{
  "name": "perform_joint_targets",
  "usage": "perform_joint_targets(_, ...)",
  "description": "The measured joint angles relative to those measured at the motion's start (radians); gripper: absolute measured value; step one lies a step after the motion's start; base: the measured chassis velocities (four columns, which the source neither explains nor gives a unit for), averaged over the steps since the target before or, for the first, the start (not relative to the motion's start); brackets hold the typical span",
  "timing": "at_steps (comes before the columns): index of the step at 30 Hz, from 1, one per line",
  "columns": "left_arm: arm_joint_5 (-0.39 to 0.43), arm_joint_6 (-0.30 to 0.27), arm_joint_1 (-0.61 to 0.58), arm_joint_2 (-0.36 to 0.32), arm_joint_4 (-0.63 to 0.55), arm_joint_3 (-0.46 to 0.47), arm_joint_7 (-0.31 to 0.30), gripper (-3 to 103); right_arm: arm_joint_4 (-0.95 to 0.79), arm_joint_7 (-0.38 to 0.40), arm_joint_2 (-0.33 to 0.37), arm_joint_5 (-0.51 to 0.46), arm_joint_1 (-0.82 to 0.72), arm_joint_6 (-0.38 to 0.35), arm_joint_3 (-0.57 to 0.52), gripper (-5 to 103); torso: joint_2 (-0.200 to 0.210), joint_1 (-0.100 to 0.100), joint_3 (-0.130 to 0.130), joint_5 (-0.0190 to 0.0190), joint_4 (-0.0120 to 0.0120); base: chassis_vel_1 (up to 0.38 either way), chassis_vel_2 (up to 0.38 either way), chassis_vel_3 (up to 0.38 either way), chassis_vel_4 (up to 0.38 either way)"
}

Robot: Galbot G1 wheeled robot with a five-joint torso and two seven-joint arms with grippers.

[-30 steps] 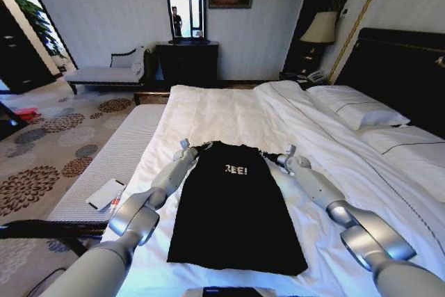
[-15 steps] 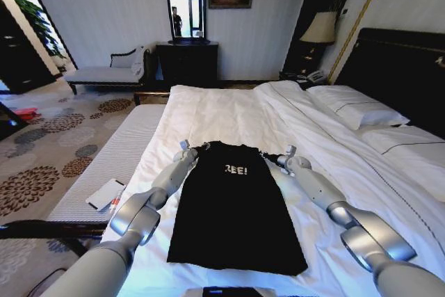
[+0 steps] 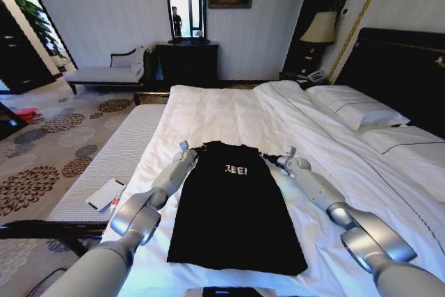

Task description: Fold the clothes on the bed.

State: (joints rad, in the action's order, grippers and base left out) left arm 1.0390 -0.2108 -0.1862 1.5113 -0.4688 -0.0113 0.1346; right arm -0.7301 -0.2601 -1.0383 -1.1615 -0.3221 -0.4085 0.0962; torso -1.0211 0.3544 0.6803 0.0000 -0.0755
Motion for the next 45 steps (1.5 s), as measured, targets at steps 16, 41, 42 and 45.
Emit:
perform_joint_targets(16, 0.036, 0.017, -0.018, -0.054, -0.09, 0.003, -0.022, 1, -0.019, 0.003, 0.01, -0.013, 0.002, 0.021, -0.015, 0, 0.0, 0.0, 0.0, 0.0, -0.0002, 0.0, 0.0, 0.0, 0.0)
perform_joint_targets(41, 0.082, 0.032, 0.135, -0.068, -0.041, -0.005, 0.016, 1, 0.158, 0.003, -0.094, -0.026, 0.193, 0.102, 0.024, 0, 0.0, 0.0, 0.0, 0.0, 0.0001, 0.0, 0.0, 0.0, 0.0)
perform_joint_targets(42, 0.082, 0.031, 0.141, -0.068, -0.039, -0.006, 0.017, 1, 0.165, 0.003, -0.1, -0.026, 0.199, 0.102, 0.025, 0, 0.0, 0.0, 0.0, 0.0, 0.0003, 0.0, 0.0, 0.0, 0.0)
perform_joint_targets(45, 0.082, 0.03, 0.148, -0.069, -0.037, -0.007, 0.017, 1, 0.171, 0.003, -0.106, -0.025, 0.204, 0.104, 0.026, 0, 0.0, 0.0, 0.0, -0.0001, 0.0003, 0.0, 0.0, 0.0, 0.0)
